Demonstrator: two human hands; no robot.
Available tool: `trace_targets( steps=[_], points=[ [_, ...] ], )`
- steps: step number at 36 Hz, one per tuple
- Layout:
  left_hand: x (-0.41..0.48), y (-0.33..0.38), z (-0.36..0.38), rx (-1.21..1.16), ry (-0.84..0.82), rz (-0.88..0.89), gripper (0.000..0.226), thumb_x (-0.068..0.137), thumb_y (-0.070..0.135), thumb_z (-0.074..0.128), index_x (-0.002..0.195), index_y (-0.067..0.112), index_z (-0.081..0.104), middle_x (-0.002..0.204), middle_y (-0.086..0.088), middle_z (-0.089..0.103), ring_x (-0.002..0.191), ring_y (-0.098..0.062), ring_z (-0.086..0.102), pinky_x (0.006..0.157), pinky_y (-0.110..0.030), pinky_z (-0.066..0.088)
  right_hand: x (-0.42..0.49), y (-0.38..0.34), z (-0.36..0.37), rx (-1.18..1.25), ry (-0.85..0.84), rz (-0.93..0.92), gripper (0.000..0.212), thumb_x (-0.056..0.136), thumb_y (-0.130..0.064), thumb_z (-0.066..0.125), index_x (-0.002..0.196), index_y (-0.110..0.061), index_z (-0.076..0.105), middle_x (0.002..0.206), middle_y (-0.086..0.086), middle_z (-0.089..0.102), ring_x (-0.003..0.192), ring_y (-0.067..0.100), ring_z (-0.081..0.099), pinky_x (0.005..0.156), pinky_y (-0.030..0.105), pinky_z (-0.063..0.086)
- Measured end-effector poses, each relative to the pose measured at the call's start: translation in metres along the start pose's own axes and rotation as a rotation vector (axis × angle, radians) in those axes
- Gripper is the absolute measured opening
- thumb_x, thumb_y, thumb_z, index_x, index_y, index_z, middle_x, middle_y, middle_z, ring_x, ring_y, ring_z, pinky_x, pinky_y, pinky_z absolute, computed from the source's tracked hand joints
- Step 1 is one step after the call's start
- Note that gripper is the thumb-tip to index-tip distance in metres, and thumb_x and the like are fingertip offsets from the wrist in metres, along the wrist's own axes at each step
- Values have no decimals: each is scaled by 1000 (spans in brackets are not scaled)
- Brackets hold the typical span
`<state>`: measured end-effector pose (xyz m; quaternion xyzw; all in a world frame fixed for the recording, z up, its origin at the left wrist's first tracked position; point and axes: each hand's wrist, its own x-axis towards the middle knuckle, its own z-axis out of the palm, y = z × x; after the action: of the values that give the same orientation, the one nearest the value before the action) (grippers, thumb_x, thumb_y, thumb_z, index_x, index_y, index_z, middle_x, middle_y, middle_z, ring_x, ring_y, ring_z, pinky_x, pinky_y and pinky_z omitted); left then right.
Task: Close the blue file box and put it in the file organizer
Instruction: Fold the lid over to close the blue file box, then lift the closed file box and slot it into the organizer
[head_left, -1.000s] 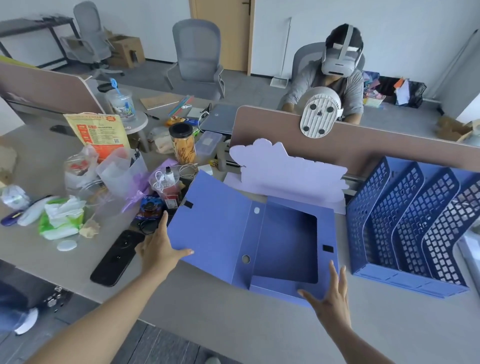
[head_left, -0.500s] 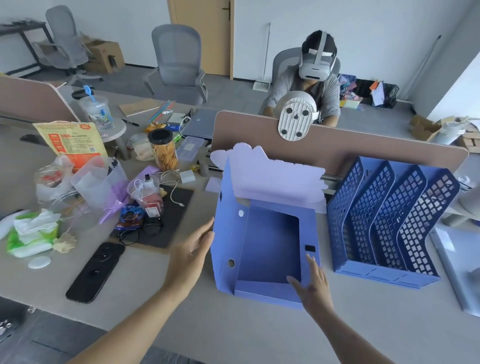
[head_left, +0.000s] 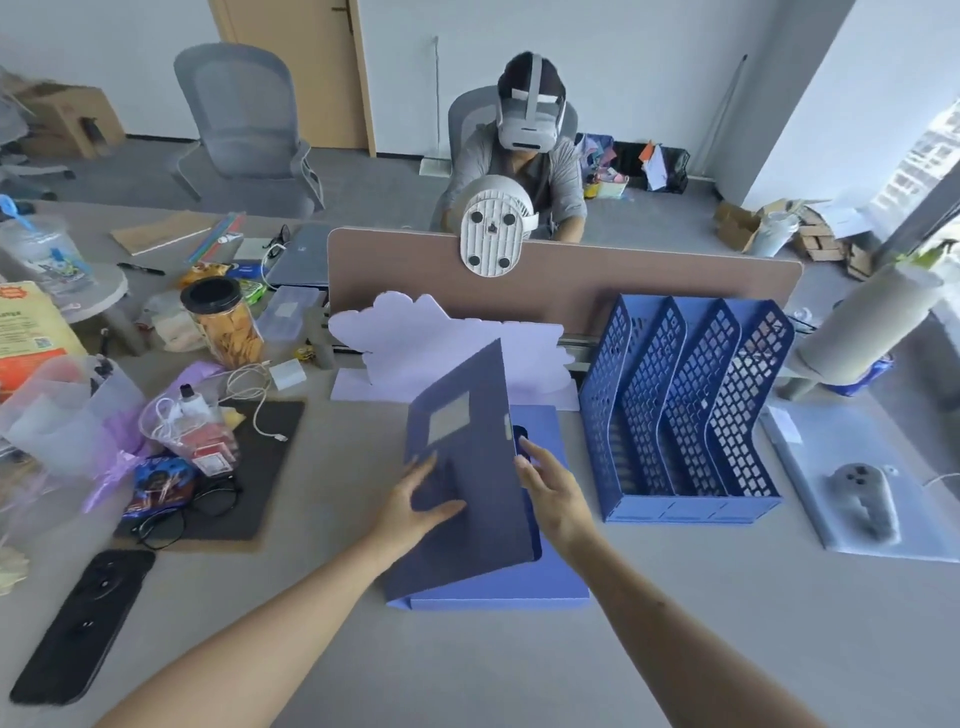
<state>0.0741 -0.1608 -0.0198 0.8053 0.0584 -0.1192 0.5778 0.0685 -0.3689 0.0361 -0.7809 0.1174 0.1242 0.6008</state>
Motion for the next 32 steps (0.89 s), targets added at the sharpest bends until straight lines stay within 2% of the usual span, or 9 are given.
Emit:
trace_targets(
  steps=[4, 6, 9, 16, 19, 22, 24, 28, 32],
  points=[
    [7, -14, 13, 66, -19, -119, 128, 55, 52, 92, 154, 40, 12, 164, 3, 18, 149, -20, 22, 117, -47, 31, -1, 14, -13, -107, 75, 28, 50, 93, -21, 62, 139, -31, 47, 99, 4, 68, 92, 22, 63, 90, 42, 54],
    [10, -19, 19, 118, -11, -204, 143, 38, 71, 88, 149, 52, -2, 167, 2, 3, 151, -23, 17, 116, -49, 32, -3, 23, -19, -141, 95, 60, 53, 93, -12, 61, 140, -29, 46, 109, 9, 63, 96, 24, 59, 83, 38, 51],
    [10, -18, 28, 244, -15, -302, 160, 28, 82, 80, 152, 43, -14, 165, -2, -16, 152, -27, 7, 116, -49, 28, -4, 39, -29, -137, 101, 117, 55, 93, -7, 59, 142, -27, 44, 123, 16, 59, 115, 30, 56, 78, 26, 44],
    [15, -13, 48, 359, 2, -329, 149, 33, 80, 79, 149, 52, -11, 162, -5, 0, 149, -27, 15, 110, -46, 35, 4, 67, -42, -49, 109, 194, 57, 90, 2, 60, 137, -26, 49, 135, 1, 51, 134, 27, 49, 70, 9, 44],
    [15, -11, 54, 380, 28, -324, 145, 40, 74, 83, 150, 51, -9, 161, -6, 0, 148, -27, 16, 102, -40, 40, 8, 71, -44, -37, 103, 230, 59, 88, -4, 65, 138, -30, 49, 128, 0, 53, 84, 24, 63, 51, 8, 41],
    [16, -11, 60, 406, 44, -327, 146, 39, 74, 83, 149, 53, -10, 161, -4, -5, 148, -28, 15, 98, -38, 42, 14, 86, -47, -25, 78, 290, 60, 87, -4, 66, 138, -29, 48, 100, 3, 55, 48, 4, 44, 42, 8, 36],
    [16, -14, 62, 427, 53, -332, 147, 35, 76, 81, 148, 54, -10, 161, -3, -7, 148, -28, 16, 102, -41, 44, 13, 91, -48, 10, 58, 311, 62, 87, 1, 64, 140, -26, 48, 101, 0, 56, 56, 0, 54, 46, 10, 38],
    [16, -16, 67, 474, 67, -341, 149, 30, 81, 77, 147, 55, -10, 162, -2, -8, 149, -29, 14, 109, -46, 39, 9, 92, -50, 131, 42, 357, 69, 87, 9, 60, 147, -22, 41, 127, -4, 43, 126, 27, 53, 77, 24, 46],
    [17, -15, 71, 509, 75, -339, 149, 30, 82, 76, 147, 54, -11, 161, -2, -7, 147, -30, 18, 107, -46, 42, 16, 102, -48, 187, 14, 356, 73, 85, 12, 60, 145, -25, 42, 145, 3, 46, 124, 22, 51, 96, 35, 47]
  ],
)
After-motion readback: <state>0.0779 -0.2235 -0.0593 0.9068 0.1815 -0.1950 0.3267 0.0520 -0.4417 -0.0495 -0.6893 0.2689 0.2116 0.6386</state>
